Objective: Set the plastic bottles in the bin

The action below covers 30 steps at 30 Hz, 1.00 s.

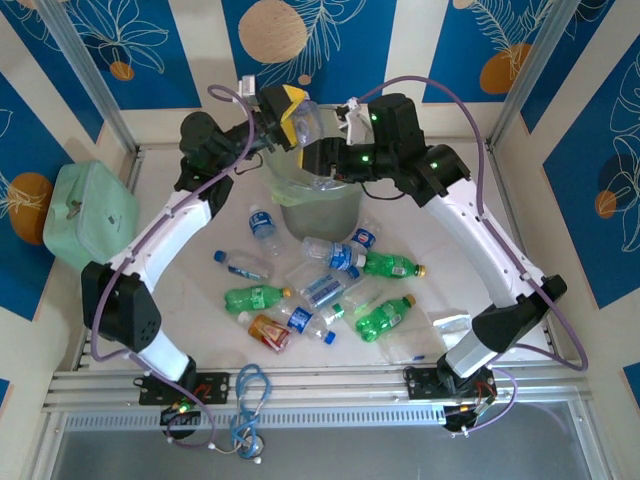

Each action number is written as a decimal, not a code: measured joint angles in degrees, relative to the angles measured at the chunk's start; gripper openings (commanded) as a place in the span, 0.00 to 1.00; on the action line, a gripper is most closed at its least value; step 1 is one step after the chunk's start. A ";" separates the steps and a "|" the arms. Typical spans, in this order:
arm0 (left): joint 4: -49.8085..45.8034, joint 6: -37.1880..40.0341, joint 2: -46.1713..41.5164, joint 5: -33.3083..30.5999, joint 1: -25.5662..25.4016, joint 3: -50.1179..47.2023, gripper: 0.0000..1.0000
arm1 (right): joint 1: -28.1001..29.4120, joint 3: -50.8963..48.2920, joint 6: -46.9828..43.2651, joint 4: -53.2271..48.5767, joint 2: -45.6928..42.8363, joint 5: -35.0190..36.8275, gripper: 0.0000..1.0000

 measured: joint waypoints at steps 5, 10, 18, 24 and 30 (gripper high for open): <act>-20.74 16.41 -6.23 -5.05 3.65 1.79 1.00 | -2.64 4.17 -0.83 -3.34 2.91 5.16 0.54; -37.86 31.30 -13.81 -14.25 3.37 2.40 0.98 | -4.46 9.55 -2.89 -6.56 8.28 9.64 0.54; -54.36 41.11 -20.76 -31.01 3.34 -5.18 0.91 | -5.95 16.63 -5.27 -10.99 17.42 13.25 0.57; -60.59 40.74 -21.27 -37.07 3.48 -12.57 0.91 | -6.01 18.53 -6.56 -13.22 20.87 14.29 0.67; -62.73 39.95 -21.77 -38.47 3.85 -14.64 0.92 | -6.01 19.52 -7.04 -13.84 21.38 15.21 0.77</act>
